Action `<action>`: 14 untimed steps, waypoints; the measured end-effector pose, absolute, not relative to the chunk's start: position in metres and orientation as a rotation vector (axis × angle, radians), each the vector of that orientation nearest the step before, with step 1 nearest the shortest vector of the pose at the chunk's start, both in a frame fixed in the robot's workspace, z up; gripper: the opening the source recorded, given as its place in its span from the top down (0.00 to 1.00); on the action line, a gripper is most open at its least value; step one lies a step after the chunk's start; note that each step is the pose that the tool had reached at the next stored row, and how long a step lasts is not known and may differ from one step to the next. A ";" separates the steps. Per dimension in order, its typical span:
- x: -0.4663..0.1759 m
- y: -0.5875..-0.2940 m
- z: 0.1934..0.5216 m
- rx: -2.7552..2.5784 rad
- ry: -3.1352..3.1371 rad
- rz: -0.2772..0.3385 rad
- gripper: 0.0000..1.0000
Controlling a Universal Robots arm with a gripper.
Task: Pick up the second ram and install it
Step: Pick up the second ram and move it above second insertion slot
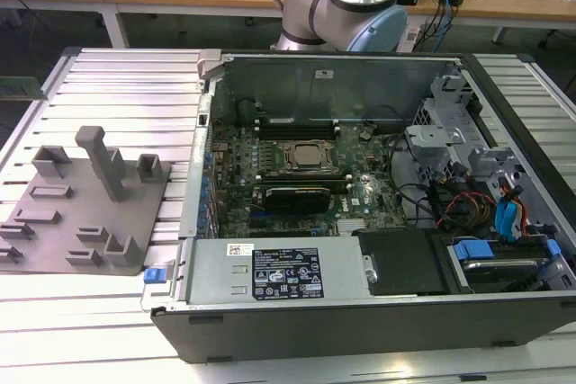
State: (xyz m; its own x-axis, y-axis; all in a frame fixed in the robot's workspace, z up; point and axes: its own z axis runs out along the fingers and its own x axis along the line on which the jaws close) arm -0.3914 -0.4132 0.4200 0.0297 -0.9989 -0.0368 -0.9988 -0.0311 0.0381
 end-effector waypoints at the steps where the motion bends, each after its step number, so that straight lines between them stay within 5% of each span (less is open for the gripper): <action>1: -0.391 -0.413 0.420 2.253 -2.186 -0.083 0.86; 14: -0.373 -0.413 0.420 2.253 -2.186 -0.083 0.86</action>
State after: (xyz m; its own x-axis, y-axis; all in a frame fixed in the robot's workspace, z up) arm -0.3729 -0.4131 0.4202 0.0296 -0.9989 -0.0368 -0.9988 -0.0310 0.0381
